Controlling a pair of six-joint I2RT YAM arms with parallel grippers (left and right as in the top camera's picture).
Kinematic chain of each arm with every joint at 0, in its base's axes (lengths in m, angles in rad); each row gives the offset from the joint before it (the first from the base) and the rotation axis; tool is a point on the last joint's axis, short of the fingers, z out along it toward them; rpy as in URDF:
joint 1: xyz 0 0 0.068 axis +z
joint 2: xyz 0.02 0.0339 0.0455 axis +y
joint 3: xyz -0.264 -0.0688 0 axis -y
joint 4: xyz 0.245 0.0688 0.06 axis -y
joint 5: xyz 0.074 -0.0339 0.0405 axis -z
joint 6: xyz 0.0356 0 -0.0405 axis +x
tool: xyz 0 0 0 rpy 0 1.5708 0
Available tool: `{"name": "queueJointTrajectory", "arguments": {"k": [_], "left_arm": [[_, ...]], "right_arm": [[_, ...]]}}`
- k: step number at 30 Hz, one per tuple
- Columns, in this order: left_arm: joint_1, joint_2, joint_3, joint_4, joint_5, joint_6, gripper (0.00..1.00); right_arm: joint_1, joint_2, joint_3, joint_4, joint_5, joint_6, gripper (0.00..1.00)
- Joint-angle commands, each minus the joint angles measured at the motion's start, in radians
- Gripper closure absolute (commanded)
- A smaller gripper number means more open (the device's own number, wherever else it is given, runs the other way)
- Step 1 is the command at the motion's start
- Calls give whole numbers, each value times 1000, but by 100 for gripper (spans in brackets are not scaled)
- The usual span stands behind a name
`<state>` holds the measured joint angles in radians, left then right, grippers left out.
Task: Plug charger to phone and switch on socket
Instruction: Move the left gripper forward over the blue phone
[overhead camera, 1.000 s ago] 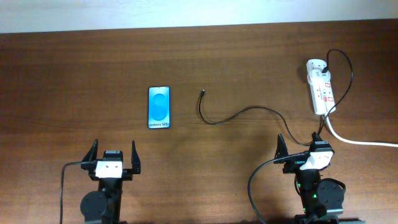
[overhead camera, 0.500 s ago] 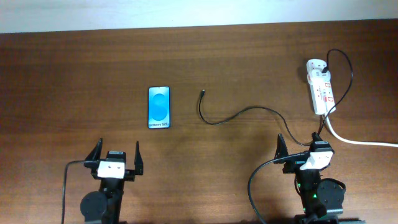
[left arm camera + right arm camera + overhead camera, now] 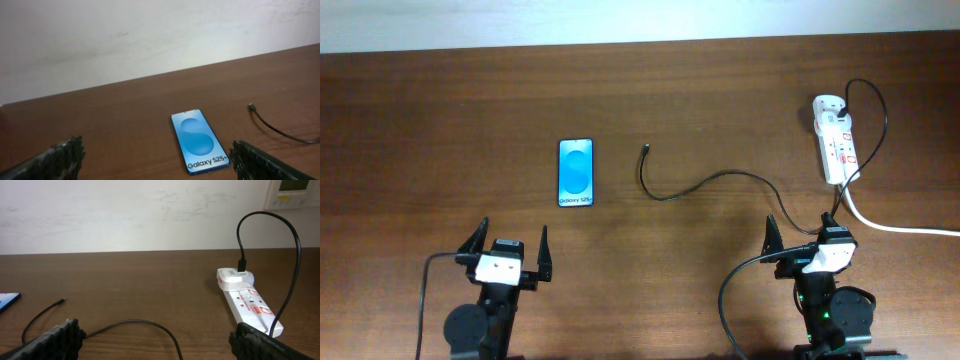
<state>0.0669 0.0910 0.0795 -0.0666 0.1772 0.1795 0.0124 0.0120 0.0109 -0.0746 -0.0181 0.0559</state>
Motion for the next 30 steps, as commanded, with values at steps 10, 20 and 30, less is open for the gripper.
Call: {"name": "queueJointTrajectory", "arguments": {"k": [10,20,30], "left_arm": [[5,275,271,-32,97,-9,1],[5,773,705,-245,230,-9,1],[-42,1223,1088,-505,301,-8,1]], "right_arm": [[-6,-5,-5,-5,8,4,2],[-6,-5,-5,-5,8,4,2],[-6,-5,-5,-5,8,4,2]]}}
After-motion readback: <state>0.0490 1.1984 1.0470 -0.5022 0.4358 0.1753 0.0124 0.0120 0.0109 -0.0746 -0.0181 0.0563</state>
